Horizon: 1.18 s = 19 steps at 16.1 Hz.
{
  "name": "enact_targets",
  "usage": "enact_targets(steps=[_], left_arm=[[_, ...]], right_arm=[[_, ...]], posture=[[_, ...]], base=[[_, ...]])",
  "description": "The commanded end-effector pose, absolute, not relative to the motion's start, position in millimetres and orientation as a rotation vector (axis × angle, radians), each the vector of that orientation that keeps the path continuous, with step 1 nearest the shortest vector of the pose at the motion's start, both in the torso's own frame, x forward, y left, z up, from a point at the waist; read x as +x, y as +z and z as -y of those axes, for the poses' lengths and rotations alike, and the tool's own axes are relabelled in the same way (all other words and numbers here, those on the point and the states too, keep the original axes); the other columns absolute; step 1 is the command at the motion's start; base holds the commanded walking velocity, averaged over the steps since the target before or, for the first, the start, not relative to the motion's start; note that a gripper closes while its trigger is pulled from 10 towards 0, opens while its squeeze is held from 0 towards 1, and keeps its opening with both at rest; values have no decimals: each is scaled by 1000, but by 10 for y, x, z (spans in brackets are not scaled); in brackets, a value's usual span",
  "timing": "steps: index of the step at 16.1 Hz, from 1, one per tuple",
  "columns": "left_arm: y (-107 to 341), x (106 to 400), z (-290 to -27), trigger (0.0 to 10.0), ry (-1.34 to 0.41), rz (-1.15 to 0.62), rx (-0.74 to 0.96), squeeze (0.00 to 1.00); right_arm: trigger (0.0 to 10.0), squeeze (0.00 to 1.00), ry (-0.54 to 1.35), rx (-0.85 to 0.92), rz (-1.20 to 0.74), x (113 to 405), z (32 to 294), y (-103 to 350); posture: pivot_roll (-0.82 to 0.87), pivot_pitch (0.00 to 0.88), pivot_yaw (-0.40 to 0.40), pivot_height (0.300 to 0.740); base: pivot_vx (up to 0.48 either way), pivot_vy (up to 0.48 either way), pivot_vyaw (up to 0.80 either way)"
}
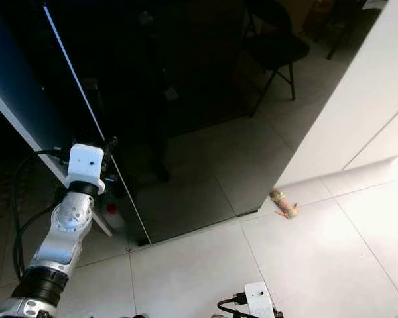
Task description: Restocking fridge
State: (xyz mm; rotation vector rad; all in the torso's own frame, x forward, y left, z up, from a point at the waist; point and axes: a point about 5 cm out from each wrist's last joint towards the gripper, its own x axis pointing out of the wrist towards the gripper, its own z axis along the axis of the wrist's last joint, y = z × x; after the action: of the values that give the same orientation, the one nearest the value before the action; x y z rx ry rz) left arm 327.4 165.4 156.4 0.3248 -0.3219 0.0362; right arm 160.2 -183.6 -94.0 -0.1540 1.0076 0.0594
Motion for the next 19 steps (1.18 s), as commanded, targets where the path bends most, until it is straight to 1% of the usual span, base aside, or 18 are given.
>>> enact_targets(steps=[1,4,9,19], left_arm=[[1647,3313,-1749,10000,99,346,319,0],[1708,3459,-1786,10000,181,324,289,0],[1703,3616,-1787,10000,192,275,238,0],[1679,3742,-1911,10000,212,233,200,0]], right_arm=[[10000,0,55,-146,-1044,1501,1844,-982],[10000,0,56,-142,-1046,1504,1841,-981],[10000,0,56,-138,-1044,1508,1837,-980],[10000,0,61,-137,-1042,1510,1837,-979]], posture=[[-137,161,-37,740],[-138,159,-37,740],[-143,155,-34,740],[-142,149,-35,740]], base=[[0,0,0],[0,0,0],[0,0,0],[0,0,0]])
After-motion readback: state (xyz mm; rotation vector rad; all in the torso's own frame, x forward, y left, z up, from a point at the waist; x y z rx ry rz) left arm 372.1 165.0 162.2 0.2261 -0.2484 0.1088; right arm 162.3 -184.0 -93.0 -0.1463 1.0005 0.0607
